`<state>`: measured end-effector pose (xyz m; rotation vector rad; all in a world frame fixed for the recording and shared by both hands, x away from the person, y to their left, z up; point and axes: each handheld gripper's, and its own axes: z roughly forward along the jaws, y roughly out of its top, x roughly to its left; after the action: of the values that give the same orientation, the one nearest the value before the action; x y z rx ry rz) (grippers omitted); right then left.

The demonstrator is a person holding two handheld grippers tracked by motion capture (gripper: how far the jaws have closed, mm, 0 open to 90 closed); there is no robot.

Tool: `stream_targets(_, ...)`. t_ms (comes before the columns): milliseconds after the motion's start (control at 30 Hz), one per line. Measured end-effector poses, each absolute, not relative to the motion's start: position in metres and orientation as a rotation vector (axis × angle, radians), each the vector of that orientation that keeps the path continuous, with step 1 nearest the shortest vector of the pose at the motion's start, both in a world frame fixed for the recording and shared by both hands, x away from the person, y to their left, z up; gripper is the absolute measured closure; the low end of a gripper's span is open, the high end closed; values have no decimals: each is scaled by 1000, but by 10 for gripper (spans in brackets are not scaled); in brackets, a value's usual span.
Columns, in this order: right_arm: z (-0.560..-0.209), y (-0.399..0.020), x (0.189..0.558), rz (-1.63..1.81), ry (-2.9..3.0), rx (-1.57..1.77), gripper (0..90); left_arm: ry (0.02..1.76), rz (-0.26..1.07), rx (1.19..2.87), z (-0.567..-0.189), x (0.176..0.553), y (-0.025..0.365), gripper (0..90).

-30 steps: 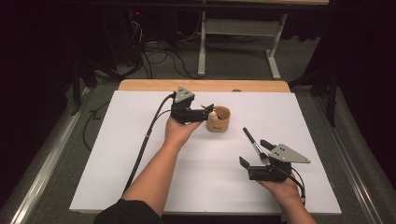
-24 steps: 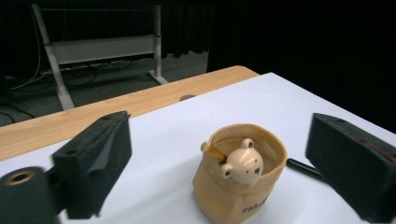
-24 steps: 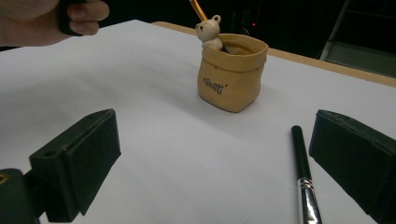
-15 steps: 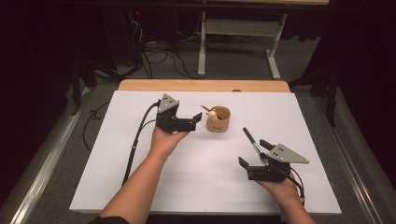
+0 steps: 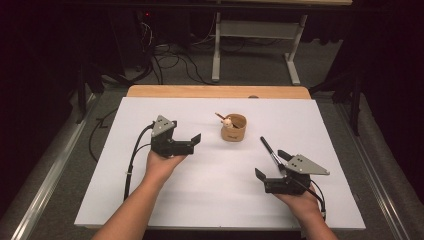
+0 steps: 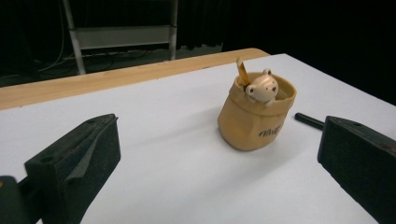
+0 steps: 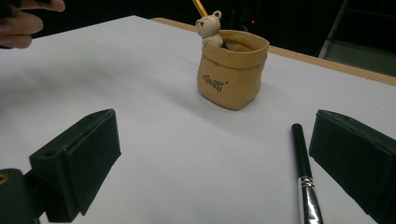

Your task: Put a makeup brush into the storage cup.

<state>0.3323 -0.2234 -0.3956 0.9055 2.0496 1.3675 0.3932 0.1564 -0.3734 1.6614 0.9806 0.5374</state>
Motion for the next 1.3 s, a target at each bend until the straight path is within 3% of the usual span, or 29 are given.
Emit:
stream_targets(833,-395,-225,332,1364,2034,916,35,912,527,1671,-390,322,185,7)
stream_targets(1033,-392,-230,332,1376,1998,958,35,892,495,1687,-401,313,190,8)
stream_targets(1300,-390,-240,333,1368,1965,996,35,880,550,1675,-398,310,192,8)
